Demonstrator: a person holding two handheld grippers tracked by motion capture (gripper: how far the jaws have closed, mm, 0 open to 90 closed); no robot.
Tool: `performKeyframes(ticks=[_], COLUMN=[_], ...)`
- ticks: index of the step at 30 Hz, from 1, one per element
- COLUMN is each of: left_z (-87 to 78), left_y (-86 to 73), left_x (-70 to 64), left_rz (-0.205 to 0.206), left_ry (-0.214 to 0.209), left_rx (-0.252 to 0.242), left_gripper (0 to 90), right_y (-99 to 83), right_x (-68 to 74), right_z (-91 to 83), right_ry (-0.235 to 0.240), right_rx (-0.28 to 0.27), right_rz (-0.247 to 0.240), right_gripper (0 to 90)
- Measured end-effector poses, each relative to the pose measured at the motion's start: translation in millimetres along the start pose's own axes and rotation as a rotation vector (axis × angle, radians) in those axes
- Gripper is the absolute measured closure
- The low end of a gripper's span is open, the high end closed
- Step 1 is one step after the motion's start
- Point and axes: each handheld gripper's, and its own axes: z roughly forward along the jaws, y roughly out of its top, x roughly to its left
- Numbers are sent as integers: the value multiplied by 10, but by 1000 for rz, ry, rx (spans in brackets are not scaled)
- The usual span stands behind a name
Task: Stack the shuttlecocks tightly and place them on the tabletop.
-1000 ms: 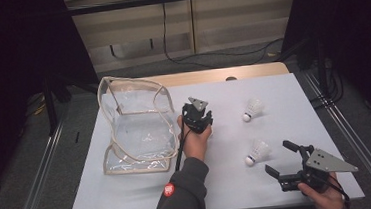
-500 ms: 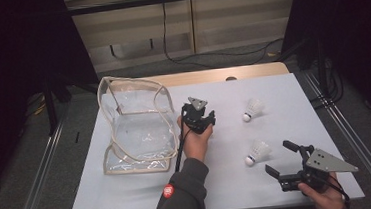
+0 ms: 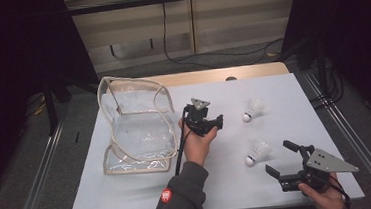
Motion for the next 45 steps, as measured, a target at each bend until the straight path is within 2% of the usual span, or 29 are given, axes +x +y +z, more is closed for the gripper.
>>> performKeyframes(ticks=[2, 10, 14, 15, 17, 21, 22, 24, 32, 36, 41, 45], left_z=[-11, -109, -156, -169, -188, -208, -216, -226, -297, -325, -374, -398], left_y=[-2, -1, -15, -20, -48, -102, -123, -147, -234, -246, -266, -317], left_x=[-19, -46, -105, -119, -156, -187, -188, -200, -230, -237, -238, -253], left_rz=[-8, 7, 10, 27, 40, 43, 54, 66, 58, 75, 63, 76], left_ry=[-8, -53, -98, -108, -141, -185, -196, -203, -247, -253, -261, -275], left_rx=[5, 34, 49, 56, 37, 43, 45, 60, 57, 74, 66, 78], left_gripper=[286, 176, 126, 112, 99, 64, 64, 59, 51, 49, 46, 45], right_y=[-1, 0, -2, -1, -1, 0, 0, -1, -1, -2, -1, 0], right_x=[0, 7, -1, -2, -3, 5, 5, 7, 0, 2, 2, 0], right_z=[0, 3, 0, -1, -1, 5, 5, 4, 6, 11, 9, 11], right_ry=[0, 1, 0, 0, -1, 1, 1, 3, 3, 4, 5, 6], right_rx=[0, 3, 0, 0, 0, 4, 5, 4, 3, 6, 6, 7], right_rz=[-1, 1, 5, 4, 6, 4, 2, 1, 4, 1, 5, 0], right_gripper=[14, 15, 15, 15, 14, 14, 14, 15, 15, 15, 15, 15])
